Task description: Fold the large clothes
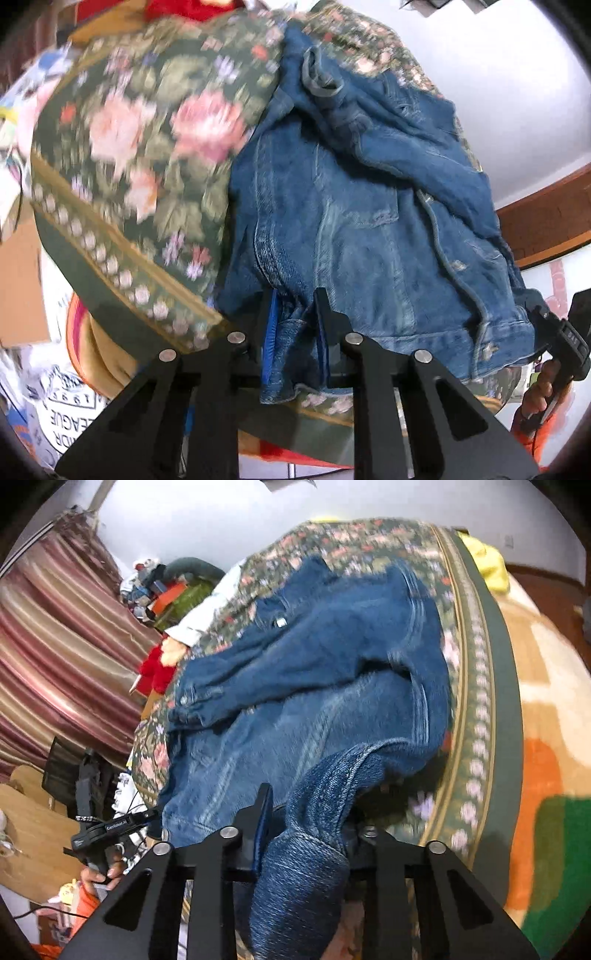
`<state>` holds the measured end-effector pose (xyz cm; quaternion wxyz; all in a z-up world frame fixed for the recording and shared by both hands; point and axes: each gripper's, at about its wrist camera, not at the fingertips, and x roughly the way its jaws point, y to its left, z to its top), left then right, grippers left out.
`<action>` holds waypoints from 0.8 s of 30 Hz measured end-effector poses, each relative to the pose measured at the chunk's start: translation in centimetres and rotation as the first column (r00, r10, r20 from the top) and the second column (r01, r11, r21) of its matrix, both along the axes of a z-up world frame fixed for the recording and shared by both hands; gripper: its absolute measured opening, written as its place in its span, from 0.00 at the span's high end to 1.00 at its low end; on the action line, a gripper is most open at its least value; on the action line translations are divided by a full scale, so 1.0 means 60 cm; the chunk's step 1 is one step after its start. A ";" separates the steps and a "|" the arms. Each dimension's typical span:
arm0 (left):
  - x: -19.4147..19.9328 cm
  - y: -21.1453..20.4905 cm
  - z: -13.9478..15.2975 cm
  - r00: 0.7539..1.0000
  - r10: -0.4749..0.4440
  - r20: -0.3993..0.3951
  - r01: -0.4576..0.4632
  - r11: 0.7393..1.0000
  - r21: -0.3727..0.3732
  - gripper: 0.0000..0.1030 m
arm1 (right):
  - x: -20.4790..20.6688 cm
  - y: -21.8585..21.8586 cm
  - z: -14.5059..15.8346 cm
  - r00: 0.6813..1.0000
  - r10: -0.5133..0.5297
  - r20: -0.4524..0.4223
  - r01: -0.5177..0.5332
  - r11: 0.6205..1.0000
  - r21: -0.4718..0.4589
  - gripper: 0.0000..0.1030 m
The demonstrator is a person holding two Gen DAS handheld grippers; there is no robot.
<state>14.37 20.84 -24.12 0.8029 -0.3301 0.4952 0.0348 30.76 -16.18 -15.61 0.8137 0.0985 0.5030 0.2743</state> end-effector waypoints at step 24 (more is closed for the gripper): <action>0.394 0.121 0.179 0.971 -0.024 0.238 -0.058 0.942 0.331 1.00 | 0.447 0.117 -0.013 0.976 -0.164 0.145 0.184 0.974 -0.134 0.86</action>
